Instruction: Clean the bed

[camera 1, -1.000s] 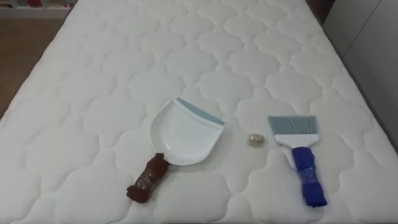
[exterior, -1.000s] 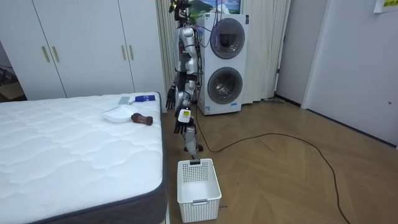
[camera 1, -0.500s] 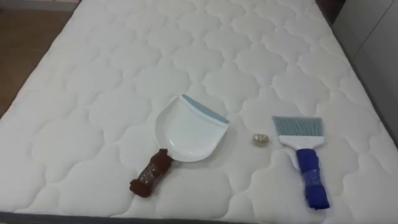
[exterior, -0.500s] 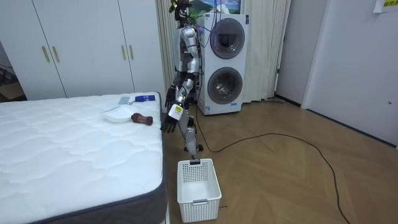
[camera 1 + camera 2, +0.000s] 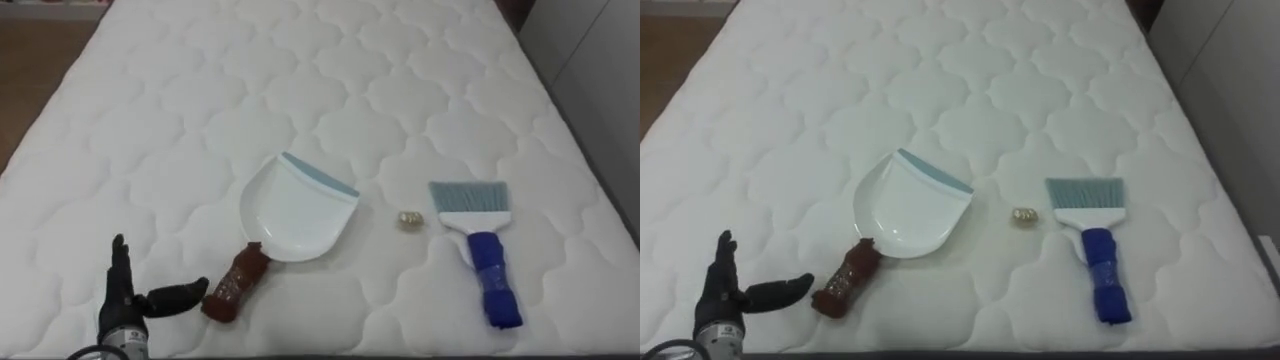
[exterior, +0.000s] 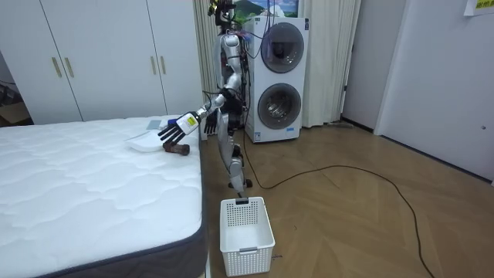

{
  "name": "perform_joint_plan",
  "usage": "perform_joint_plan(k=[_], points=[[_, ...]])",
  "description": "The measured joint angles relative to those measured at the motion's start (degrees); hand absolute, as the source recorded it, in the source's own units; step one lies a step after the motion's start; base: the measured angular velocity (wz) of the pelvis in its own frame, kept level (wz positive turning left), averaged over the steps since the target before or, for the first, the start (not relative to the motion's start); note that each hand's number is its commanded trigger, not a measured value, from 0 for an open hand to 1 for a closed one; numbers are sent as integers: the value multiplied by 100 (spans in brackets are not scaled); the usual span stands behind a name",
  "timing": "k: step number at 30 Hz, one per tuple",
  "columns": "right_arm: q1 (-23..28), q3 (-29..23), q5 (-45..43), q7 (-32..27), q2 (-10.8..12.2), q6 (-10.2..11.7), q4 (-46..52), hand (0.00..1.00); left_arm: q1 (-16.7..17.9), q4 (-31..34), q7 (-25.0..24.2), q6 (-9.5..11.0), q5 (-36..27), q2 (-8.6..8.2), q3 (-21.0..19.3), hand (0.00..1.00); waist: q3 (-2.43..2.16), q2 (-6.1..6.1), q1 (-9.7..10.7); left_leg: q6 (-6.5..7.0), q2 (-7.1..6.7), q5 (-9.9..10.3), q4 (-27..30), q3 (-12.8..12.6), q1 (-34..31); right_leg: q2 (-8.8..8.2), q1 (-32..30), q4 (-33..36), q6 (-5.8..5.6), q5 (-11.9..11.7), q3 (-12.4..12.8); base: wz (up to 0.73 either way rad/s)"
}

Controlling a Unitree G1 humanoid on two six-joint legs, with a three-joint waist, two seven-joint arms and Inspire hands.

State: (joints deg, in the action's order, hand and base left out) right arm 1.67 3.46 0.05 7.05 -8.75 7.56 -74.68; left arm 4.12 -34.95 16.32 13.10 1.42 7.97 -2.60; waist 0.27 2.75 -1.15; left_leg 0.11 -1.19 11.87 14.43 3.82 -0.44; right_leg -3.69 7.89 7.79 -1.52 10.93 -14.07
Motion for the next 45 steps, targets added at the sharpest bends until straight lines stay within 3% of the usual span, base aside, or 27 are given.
perform_joint_plan(k=[6, 10, 23, 33, 45], points=[[-41, 169, 280, -24, -4, 12, -40, 0, -152, 11, 93, 18, 48, 4, 298, 0, 15, -20, 101, 4, -7, -2, -1, -5, -12, -4, -20, -2, 0, 0, 39, -1], [-32, 239, 442, -2, -21, 14, -40, 0, -196, 10, 227, 137, 51, 6, 391, 0, 21, -46, 144, 7, 3, -5, -1, -68, -28, -2, -66, 5, -1, 0, 108, -9], [-58, 439, 552, -4, -52, 12, -8, 0, -221, -40, 289, 138, 44, -7, 691, 0, 10, -59, 256, 9, 46, -5, 36, -213, -179, 2, -296, 94, 0, -2, 219, -5], [-74, 437, 645, -5, -51, -10, 63, 0, -404, -940, 319, 112, 36, -43, 729, 0, 36, -77, 390, 9, 56, -5, 32, -248, -194, 16, -332, 92, 1, -2, 298, -1], [-167, 490, 648, -92, -37, -11, 54, 0, -747, -1450, 347, 119, 35, -51, 732, 0, 37, -57, 407, 9, 67, -6, 36, -295, -441, 18, -603, 112, 6, -6, 311, -1]])
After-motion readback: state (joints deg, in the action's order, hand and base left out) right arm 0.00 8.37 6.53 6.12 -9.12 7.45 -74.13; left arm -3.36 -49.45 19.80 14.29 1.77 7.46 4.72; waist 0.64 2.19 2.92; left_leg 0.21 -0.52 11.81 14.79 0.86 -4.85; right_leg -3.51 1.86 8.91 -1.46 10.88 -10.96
